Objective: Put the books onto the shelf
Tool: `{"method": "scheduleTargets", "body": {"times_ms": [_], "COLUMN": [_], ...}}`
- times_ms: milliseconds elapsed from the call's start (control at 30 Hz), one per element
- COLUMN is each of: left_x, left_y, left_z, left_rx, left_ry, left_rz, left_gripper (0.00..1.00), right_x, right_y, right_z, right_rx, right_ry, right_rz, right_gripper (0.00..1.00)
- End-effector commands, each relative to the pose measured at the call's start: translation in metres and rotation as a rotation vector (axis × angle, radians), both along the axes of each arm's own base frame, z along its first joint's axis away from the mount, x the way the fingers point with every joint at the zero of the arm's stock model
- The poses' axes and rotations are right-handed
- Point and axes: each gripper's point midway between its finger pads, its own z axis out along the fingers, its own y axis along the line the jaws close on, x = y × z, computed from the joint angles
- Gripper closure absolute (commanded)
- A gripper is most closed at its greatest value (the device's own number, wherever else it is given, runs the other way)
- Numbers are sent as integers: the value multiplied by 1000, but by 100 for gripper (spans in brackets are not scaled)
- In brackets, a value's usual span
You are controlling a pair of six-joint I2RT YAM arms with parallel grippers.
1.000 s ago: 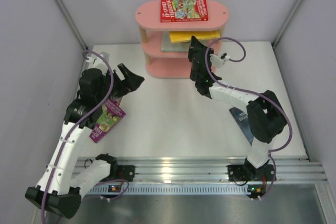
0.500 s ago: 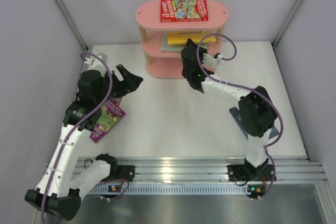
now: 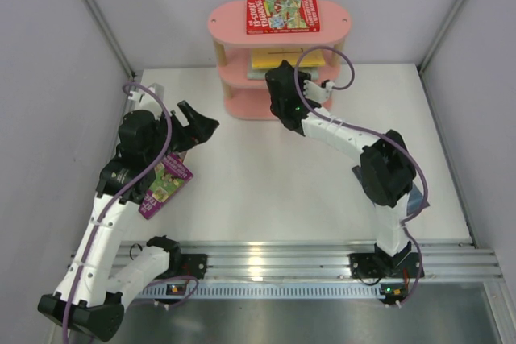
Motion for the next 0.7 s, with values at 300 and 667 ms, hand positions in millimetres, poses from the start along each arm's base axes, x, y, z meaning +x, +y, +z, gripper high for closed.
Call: {"method": "scheduleTargets", "body": {"times_ms": [300,667], "left_x": [-1,-1], "left_y": [5,5], "left_z": [17,16], "left_rx": [11,14], "left_ry": [-74,-77], "left_rz": [20,24], "left_gripper": [13,12], "right_x": [-3,-2], "right_y": [6,22], "right_z": [37,19], "right_rx": [102,105], "right_ry": [-47,24], "right_rz": [-50,9], "right_gripper": [100,79]}}
